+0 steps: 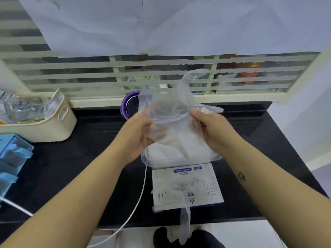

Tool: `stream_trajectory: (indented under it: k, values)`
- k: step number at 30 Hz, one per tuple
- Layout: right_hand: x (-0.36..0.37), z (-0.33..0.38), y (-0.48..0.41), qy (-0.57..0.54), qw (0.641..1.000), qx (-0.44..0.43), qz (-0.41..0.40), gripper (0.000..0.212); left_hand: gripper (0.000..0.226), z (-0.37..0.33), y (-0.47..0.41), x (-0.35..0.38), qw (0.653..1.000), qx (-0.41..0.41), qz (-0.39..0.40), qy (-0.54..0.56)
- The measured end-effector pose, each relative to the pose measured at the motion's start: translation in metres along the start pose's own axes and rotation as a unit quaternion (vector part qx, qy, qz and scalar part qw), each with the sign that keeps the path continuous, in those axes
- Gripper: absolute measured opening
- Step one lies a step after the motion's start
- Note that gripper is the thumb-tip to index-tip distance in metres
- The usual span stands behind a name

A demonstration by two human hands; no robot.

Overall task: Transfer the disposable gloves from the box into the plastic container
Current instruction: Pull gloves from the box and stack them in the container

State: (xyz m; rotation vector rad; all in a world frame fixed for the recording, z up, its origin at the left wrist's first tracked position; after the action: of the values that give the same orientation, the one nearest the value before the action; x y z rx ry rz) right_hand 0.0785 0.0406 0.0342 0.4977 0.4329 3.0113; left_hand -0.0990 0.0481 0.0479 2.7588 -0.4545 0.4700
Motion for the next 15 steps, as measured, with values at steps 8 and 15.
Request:
stream_trajectory:
  k: [8, 15]
  values:
    - [-0.037, 0.0, -0.021, 0.453, 0.885, -0.035, -0.104, 0.035, 0.033, 0.031, -0.004, -0.059, 0.923, -0.053, -0.211, -0.317]
    - [-0.041, -0.023, -0.04, 0.509, 0.855, -0.003, -0.094, 0.027, 0.016, -0.02, 0.038, -0.011, 0.763, 0.392, -0.181, -0.481]
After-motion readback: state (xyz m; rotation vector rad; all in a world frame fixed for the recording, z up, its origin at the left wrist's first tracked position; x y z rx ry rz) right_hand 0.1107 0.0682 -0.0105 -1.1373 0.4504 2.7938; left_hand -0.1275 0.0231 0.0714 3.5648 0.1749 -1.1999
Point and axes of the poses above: each hand's wrist, its own y-axis away from the middle knuckle, its own x-axis out of the palm, z = x × y, the point moved 7 cm from there along -y, towards the middle knuckle, and after that the axes turned 2 degrees about z, right-handed, at the moved point
